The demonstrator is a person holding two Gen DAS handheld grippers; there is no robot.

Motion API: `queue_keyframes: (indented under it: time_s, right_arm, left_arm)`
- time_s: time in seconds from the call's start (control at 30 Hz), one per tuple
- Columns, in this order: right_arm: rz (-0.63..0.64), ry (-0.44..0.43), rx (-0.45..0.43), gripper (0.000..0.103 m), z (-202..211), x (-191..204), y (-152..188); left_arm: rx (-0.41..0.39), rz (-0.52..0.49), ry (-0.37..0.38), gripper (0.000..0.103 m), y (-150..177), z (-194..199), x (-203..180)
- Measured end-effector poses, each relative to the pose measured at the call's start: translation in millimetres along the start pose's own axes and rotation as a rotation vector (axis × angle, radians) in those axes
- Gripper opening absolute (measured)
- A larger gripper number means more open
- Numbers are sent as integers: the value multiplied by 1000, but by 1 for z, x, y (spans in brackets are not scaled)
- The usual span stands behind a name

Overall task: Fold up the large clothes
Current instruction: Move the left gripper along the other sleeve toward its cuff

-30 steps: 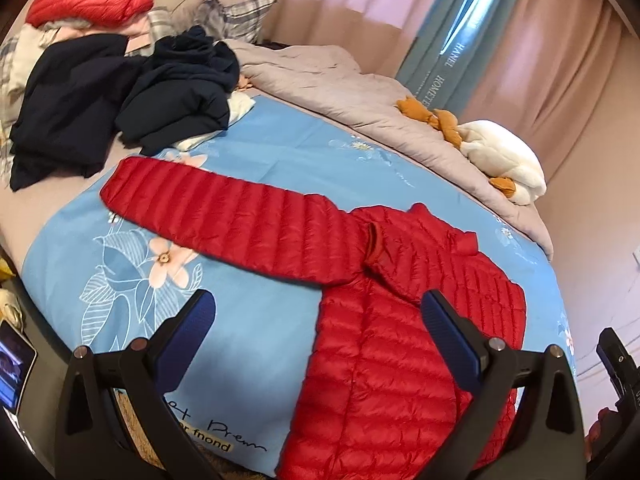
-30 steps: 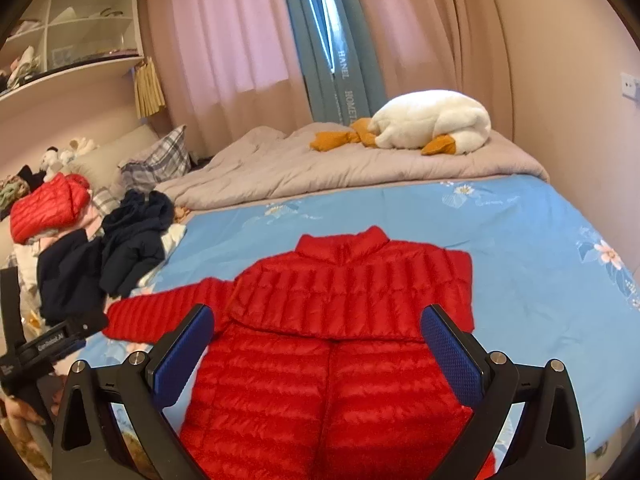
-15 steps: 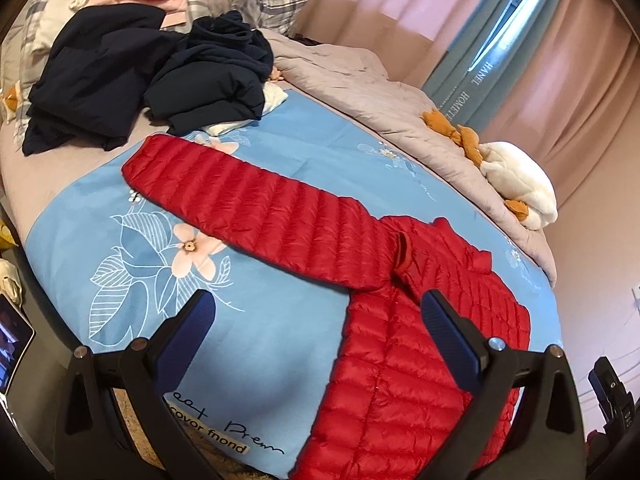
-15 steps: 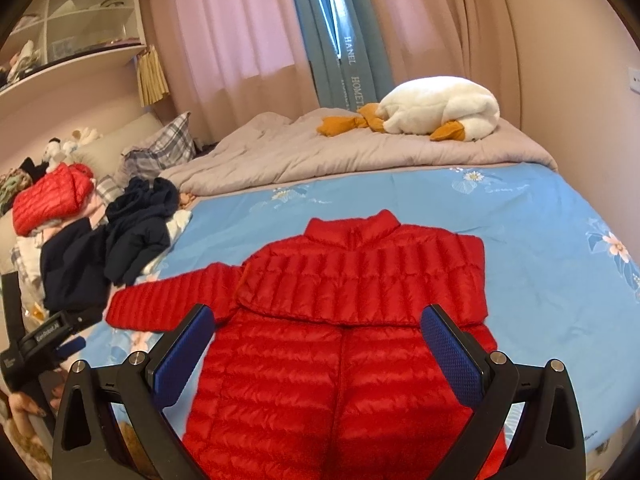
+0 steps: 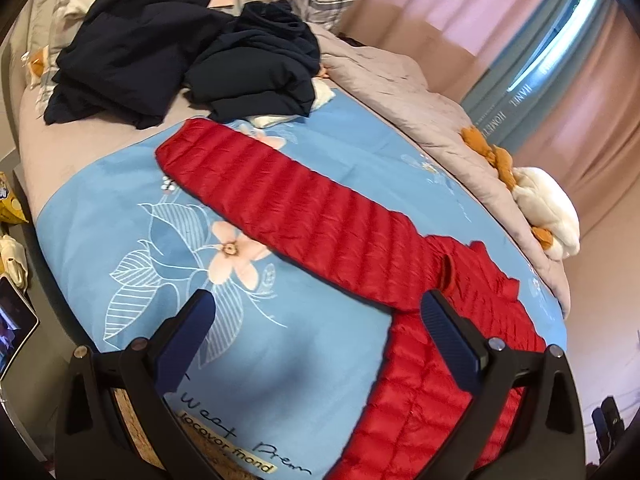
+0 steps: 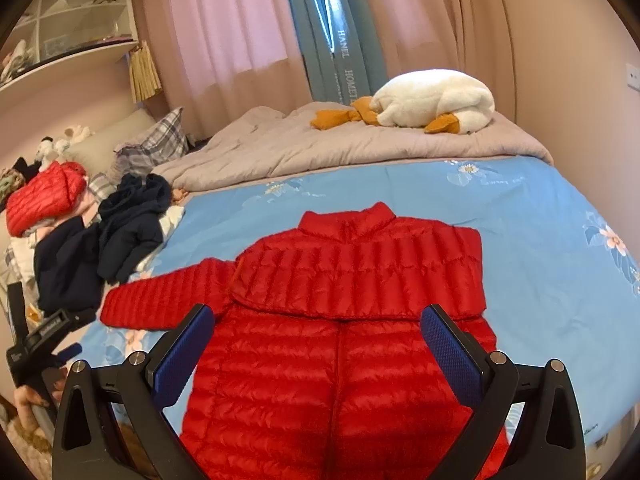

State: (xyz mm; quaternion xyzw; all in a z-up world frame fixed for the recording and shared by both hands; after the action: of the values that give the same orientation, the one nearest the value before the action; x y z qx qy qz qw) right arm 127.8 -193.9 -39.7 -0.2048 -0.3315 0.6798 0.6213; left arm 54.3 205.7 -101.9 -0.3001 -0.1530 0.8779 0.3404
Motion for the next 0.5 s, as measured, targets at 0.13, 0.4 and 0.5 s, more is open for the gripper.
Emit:
queue_keyframes:
  time_s: [0.13, 0.4, 0.5]
  right_arm:
    - [-9, 17, 6, 102, -2, -2, 0]
    - [-22, 44, 6, 102, -3, -6, -1]
    - [-30, 51, 7, 102, -4, -7, -1]
  left_arm:
    - [-10, 41, -16, 102, -12, -7, 14]
    - [10, 138, -48, 102, -40, -36, 49]
    - [30, 181, -58, 101, -48, -50, 62]
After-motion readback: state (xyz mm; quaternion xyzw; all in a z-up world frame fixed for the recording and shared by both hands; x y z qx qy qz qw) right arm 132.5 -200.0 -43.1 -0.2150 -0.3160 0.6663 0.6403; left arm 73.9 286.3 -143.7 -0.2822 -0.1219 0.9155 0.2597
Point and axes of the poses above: each gripper's, at about its wrist camera, not at the fingertips, and z roughly against the way its jaws point, x to its left, y to its underside, the point moved 4 cm from there along -z, roughly the way its jaws point, and after that the axes turned 8 degrees about x, right-handed, at the moved point
